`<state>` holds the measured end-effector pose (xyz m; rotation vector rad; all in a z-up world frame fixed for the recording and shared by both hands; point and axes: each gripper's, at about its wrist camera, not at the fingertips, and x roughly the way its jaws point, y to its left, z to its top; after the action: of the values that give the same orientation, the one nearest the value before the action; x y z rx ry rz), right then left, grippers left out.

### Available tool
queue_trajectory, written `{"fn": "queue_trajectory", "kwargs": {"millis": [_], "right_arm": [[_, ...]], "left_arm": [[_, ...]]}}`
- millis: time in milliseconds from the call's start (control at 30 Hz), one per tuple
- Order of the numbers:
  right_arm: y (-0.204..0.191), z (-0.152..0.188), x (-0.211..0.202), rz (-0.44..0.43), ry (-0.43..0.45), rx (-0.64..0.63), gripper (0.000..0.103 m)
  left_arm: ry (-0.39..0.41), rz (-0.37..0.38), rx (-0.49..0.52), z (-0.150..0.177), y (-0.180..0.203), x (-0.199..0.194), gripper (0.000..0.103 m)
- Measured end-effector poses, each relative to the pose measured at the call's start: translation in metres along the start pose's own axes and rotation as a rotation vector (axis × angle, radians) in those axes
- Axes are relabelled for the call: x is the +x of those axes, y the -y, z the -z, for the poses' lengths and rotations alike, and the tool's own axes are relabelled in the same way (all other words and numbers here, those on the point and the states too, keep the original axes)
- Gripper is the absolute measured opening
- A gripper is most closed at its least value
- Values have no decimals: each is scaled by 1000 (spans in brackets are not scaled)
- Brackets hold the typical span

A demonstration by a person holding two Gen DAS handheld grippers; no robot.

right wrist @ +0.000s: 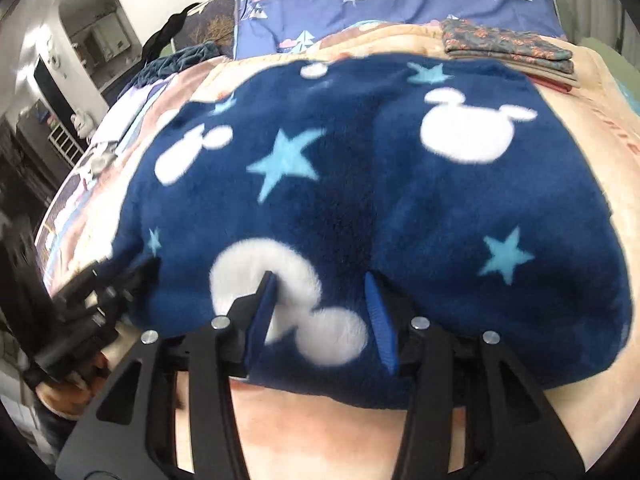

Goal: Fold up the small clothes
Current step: 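Press both open grippers down on the folded navy bundle to flatten it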

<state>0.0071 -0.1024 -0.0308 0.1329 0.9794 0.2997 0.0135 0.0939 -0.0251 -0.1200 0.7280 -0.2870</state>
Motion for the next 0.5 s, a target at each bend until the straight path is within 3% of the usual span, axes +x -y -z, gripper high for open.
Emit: {"fn": "queue_trajectory", "kwargs": {"millis": [133,200,233,267,300,367,500], "right_arm": [[-22,-25,-20,47,171,-59,45],[-24,-34,-13,79,209,-76,46],[-22,-35,4,99,167,-83,49],[-16,-37,33,99,57,-74,53],[-9,-33,55,83,0,-63,54],[-10,-26,60,96,63,-109,55],[-15,-27,58,116,48,-115,56]], "left_arm": [[0,-1,3,0,1,0,62],[1,1,3,0,0,0,62],[2,1,3,0,1,0,62],[3,1,4,0,1,0,62],[3,4,4,0,1,0,63],[3,10,6,-1,2,1,66],[1,13,19,-1,4,1,70]]}}
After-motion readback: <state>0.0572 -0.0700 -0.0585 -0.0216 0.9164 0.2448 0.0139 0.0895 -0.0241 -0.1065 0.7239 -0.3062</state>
